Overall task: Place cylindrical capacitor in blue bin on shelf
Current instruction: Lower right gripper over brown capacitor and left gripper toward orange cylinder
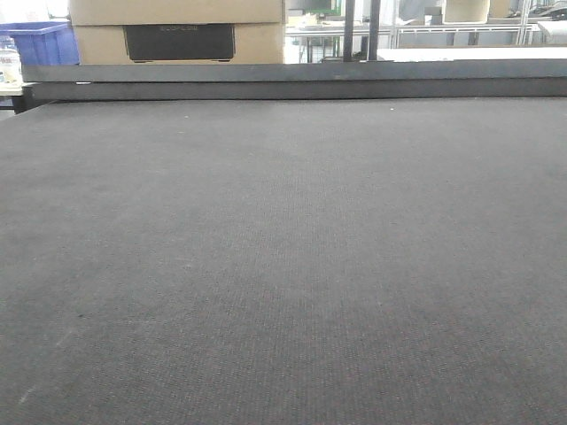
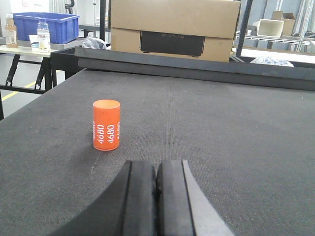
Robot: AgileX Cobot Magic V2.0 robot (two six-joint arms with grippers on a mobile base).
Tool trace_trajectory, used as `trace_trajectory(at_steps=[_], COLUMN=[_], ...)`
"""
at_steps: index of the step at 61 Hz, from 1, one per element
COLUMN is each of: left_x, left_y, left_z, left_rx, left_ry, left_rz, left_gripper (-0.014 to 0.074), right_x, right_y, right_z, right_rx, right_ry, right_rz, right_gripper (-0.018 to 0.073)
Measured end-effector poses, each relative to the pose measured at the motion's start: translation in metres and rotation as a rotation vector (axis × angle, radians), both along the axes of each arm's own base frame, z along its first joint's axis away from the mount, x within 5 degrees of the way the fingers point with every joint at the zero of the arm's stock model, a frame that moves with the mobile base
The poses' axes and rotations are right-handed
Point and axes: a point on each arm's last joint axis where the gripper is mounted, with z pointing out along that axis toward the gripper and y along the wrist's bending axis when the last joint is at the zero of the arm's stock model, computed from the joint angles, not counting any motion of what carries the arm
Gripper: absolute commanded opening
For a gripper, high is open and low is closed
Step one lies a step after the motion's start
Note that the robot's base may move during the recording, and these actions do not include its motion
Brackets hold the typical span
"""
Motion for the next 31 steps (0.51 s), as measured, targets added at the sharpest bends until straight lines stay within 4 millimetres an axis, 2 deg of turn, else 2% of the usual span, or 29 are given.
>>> trace_trajectory(at_steps=[31], left_x=[-0.0001], left_y=[0.0], left_z=[0.0027], left_rx=[-0.003], left_ry=[-0.03], left_rz=[0.0], left_gripper=[-0.0111], right_x=[0.0], right_y=[0.0], right_z=[0.0], right_rx=[0.0], right_ry=[0.0], right_rz=[0.0], right_gripper=[-0.0162])
